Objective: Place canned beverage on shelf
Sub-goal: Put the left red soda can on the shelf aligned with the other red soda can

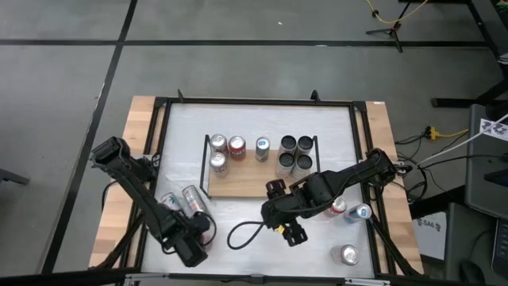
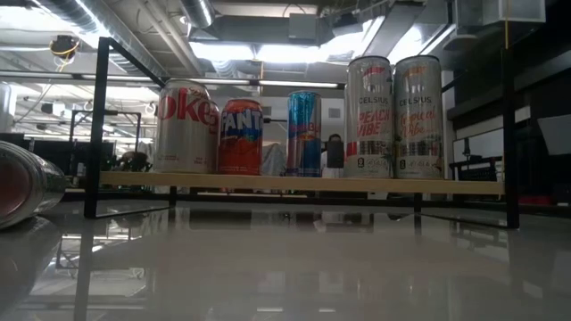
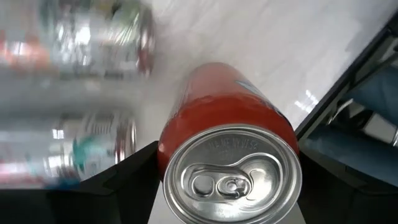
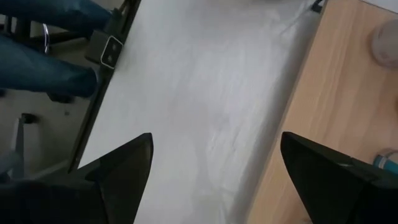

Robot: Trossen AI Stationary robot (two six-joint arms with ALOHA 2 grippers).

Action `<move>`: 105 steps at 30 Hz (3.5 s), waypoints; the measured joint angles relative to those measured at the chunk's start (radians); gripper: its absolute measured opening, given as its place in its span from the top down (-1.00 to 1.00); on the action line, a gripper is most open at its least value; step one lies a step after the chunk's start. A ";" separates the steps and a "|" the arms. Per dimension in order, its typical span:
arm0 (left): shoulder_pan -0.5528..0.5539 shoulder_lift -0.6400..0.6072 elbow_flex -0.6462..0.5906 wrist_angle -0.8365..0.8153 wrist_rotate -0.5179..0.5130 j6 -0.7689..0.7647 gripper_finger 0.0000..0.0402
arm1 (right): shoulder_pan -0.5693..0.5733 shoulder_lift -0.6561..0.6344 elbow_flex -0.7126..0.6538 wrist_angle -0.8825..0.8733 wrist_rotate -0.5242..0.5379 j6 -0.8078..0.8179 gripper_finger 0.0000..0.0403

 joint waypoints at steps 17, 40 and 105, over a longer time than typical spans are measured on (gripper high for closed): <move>0.167 0.000 0.000 0.011 0.087 0.470 -0.47 | 0.000 -0.036 0.000 -0.079 0.011 -0.010 -0.72; 0.496 0.001 0.317 -0.133 0.069 1.034 -0.47 | -0.001 -0.192 0.001 -0.084 0.217 -0.050 -0.72; 0.841 0.130 0.387 -0.338 0.026 1.491 -0.47 | -0.406 -0.260 -0.171 -0.030 0.095 -0.222 -0.72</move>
